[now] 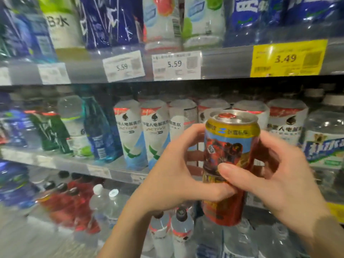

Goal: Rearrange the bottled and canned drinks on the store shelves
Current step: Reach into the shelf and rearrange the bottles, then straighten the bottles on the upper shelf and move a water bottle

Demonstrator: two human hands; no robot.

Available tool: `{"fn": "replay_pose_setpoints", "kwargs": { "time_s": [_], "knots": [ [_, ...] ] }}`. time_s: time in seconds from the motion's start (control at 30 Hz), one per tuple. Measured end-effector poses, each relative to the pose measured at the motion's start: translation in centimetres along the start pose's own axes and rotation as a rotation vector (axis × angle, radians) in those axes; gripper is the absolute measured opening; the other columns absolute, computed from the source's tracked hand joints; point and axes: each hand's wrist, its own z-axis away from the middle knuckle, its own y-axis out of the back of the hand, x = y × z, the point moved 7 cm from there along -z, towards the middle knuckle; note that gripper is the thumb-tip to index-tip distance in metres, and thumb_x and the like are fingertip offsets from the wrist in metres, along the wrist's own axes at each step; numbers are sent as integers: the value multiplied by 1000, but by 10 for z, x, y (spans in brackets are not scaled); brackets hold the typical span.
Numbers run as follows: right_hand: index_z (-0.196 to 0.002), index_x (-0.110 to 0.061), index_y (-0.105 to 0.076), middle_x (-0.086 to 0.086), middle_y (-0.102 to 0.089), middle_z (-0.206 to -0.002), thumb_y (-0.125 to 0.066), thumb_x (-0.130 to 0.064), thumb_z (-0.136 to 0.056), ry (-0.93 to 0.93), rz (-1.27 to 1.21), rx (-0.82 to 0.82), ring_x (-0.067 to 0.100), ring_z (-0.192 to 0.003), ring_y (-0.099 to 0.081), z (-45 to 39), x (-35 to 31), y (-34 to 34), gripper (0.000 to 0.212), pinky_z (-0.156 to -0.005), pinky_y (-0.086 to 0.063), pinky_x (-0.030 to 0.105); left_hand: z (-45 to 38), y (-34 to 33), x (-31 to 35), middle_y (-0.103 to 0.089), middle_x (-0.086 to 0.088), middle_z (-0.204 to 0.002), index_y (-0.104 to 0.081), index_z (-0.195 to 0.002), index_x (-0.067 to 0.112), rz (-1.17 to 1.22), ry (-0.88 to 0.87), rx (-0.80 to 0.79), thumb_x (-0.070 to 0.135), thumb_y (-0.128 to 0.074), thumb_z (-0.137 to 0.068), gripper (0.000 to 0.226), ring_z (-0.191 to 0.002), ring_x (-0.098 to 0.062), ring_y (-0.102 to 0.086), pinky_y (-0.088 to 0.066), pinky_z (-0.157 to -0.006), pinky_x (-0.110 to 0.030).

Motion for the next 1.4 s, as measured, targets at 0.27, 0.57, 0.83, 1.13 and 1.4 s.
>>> {"fn": "replay_pose_setpoints", "kwargs": {
  "time_s": [0.27,0.57,0.83,1.13,1.4],
  "knots": [
    [-106,-36,-72,-11,-77,-101,-84,-41,-57,-94,-106,-166,11,-94,-73,-61,-79,-43,51,-78,-58,22,17,73,81,-68,3,-119,-57,-131,17,10,114,141,-13,-83,-70,73,-97,-11,-69,-57,-85,-33],
    [-102,-44,-73,-10,-78,-99,-86,-36,-54,-206,-243,-251,11,-94,-75,-158,-222,-74,50,-83,-60,27,5,159,234,-70,12,-103,-62,-121,30,-9,221,288,-19,-74,-72,70,-92,-5,-62,-54,-88,-30],
    [-109,-36,-73,-2,-78,-101,-90,-30,-52,-322,-271,-304,20,-97,-74,-241,-364,-70,59,-89,-60,46,-21,215,391,-74,7,-109,-62,-123,26,32,329,293,-14,-76,-75,64,-97,-3,-65,-51,-87,-22],
    [-100,-56,-72,-14,-78,-98,-89,-43,-44,-299,-242,-349,7,-94,-74,-336,-493,-64,60,-84,-60,28,-66,280,534,-75,1,-109,-63,-126,22,-62,316,292,-1,-81,-79,56,-97,-8,-67,-56,-91,-33],
    [-109,-42,-73,-8,-78,-103,-92,-30,-57,-217,-233,-299,13,-99,-73,-400,-567,-80,57,-85,-60,31,-97,342,609,-74,2,-112,-61,-129,21,-96,247,253,6,-80,-82,53,-105,-18,-70,-56,-96,-42]
  ]
}}
